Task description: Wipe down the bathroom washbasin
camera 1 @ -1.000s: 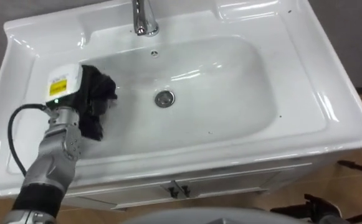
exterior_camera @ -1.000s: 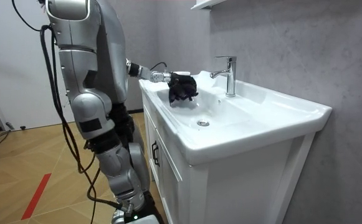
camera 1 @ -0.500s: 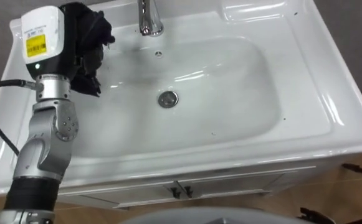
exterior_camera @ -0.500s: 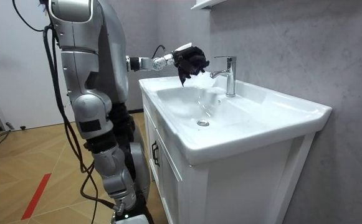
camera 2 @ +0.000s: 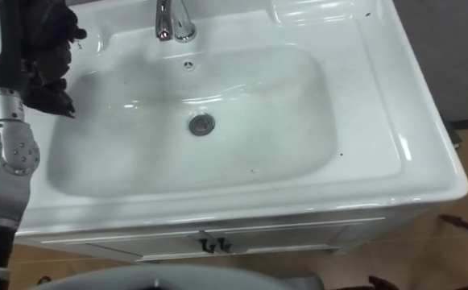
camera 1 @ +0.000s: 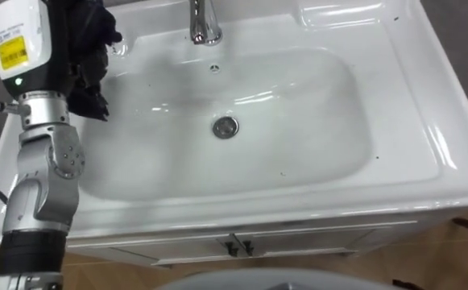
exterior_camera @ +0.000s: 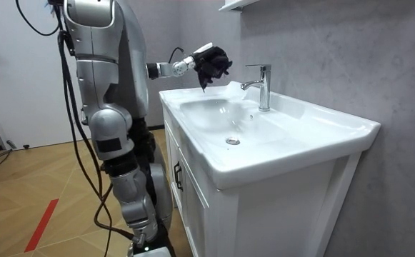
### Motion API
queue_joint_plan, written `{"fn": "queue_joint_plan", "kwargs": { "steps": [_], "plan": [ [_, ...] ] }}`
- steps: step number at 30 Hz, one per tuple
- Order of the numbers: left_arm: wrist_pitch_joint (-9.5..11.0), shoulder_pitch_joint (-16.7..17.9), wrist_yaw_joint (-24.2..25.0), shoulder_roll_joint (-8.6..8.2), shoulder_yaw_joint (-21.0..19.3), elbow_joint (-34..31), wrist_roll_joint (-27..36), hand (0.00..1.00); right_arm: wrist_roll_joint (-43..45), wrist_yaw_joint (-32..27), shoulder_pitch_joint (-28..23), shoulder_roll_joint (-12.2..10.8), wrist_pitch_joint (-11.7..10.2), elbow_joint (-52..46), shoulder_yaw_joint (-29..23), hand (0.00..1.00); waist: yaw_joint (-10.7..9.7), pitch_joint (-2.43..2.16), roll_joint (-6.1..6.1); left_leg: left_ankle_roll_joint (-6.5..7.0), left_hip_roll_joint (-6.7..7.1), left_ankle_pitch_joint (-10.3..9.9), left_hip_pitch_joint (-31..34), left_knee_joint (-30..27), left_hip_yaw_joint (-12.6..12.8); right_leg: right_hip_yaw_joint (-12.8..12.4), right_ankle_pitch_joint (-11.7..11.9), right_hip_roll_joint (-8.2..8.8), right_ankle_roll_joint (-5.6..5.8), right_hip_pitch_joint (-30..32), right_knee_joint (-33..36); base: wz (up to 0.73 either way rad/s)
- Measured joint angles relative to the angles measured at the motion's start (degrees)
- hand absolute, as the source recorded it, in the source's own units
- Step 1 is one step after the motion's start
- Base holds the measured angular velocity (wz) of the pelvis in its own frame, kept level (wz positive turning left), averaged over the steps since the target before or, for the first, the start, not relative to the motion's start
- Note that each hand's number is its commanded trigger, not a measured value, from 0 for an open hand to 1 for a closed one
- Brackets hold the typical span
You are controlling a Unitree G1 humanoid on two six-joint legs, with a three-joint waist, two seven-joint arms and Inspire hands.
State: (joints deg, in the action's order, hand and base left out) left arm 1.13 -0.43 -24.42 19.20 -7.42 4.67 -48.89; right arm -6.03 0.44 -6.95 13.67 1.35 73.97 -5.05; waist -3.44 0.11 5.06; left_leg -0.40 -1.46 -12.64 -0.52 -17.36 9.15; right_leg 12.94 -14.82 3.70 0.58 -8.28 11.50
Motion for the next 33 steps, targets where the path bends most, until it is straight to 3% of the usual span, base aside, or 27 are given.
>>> {"fn": "queue_joint_plan", "kwargs": {
  "steps": [4,8,11,20,33],
  "plan": [
    [-0.01,1.39,-0.33,0.01,-1.83,1.54,-0.07,1.00,0.12,-0.03,-0.05,0.00,0.00,-0.04,-0.42,0.00,0.80,0.00,0.00,0.00,0.06,0.00,-0.27,0.17,-0.05,0.18,0.00,0.01,0.00,-0.33,-0.06,0.02],
    [-1.32,2.83,-0.31,0.01,-3.03,3.74,-0.10,1.00,1.21,-0.04,-0.32,0.01,0.09,-0.20,-0.84,0.00,1.04,0.01,-0.07,0.00,0.12,0.00,-0.22,0.19,-0.34,0.41,0.03,-0.01,0.02,-0.60,-0.66,0.03],
    [-2.64,2.89,-0.30,0.01,-3.24,6.01,-0.11,1.00,1.91,0.03,-0.02,0.01,1.27,-0.40,-0.78,0.00,1.86,-0.01,-0.06,0.00,0.13,0.00,-0.29,0.19,-0.55,-0.02,0.03,-0.01,0.03,-0.51,-0.87,0.00],
    [-4.70,2.94,-0.32,0.01,-3.69,6.68,-0.04,1.00,2.11,0.38,0.14,0.05,1.28,-0.71,-0.76,0.00,2.49,-0.27,-0.01,0.00,0.25,0.00,-0.32,0.26,-1.02,0.03,0.10,-0.02,0.15,-0.58,-0.84,0.00],
    [-4.85,4.13,-0.28,-0.08,-3.67,11.56,-0.06,1.00,2.27,0.98,0.14,0.21,1.29,-0.38,-0.77,0.00,2.24,-0.32,-0.03,0.00,0.28,0.00,-0.52,0.25,-1.13,0.01,0.10,-0.04,0.15,-0.79,-0.77,0.00]
  ]
}}
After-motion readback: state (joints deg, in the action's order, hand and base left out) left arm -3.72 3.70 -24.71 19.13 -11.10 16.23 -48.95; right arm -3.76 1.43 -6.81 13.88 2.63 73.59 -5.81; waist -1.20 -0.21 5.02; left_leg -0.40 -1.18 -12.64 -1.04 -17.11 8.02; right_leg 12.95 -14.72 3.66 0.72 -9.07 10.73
